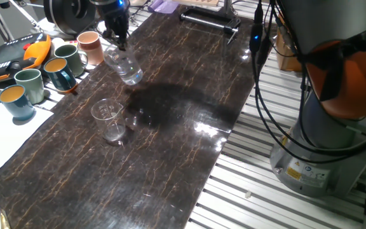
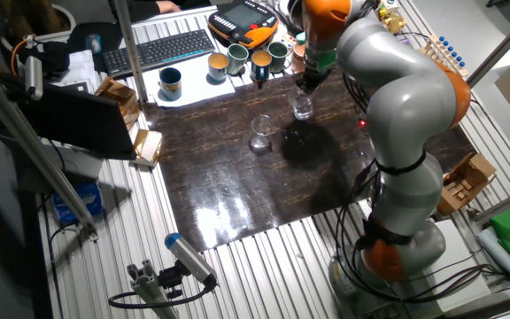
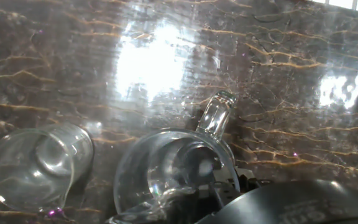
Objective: Pour the water from one cup into another empty cup
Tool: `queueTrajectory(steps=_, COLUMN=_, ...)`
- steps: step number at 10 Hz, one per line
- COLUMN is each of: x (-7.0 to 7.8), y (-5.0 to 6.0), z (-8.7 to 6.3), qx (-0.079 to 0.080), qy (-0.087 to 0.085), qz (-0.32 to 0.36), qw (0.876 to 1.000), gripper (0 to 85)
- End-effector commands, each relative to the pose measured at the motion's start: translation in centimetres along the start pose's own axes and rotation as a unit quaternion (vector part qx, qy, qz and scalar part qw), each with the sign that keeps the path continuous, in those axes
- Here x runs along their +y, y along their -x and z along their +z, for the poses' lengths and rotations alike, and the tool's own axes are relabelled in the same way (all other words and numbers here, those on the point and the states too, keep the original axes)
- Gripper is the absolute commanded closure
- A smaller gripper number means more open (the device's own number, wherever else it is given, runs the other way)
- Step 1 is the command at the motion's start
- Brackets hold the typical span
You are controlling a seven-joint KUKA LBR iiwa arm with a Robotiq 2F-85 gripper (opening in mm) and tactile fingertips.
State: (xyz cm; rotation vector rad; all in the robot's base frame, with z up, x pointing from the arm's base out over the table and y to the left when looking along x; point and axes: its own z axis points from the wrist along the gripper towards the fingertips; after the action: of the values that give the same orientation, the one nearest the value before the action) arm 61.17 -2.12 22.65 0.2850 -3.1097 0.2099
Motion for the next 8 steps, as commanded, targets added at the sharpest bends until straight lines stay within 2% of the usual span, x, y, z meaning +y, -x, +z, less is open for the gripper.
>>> queueTrajectory(steps=1, x=0.5, y=-0.1, z=-0.3, qx=-0.001, qy=-0.015, qz=0.000, qw=1.000, gripper=84.3)
queueTrajectory(steps=5, x=2.2, y=-1.0, z=-1.2, qx=-0.001, qy=-0.032, qz=0.005, qw=0.999, gripper=84.3)
queueTrajectory(steps=8, x=3.2, y=-1.6, z=-1.5, qx=-0.010, qy=-0.056, qz=0.005, qw=0.998, gripper=84.3)
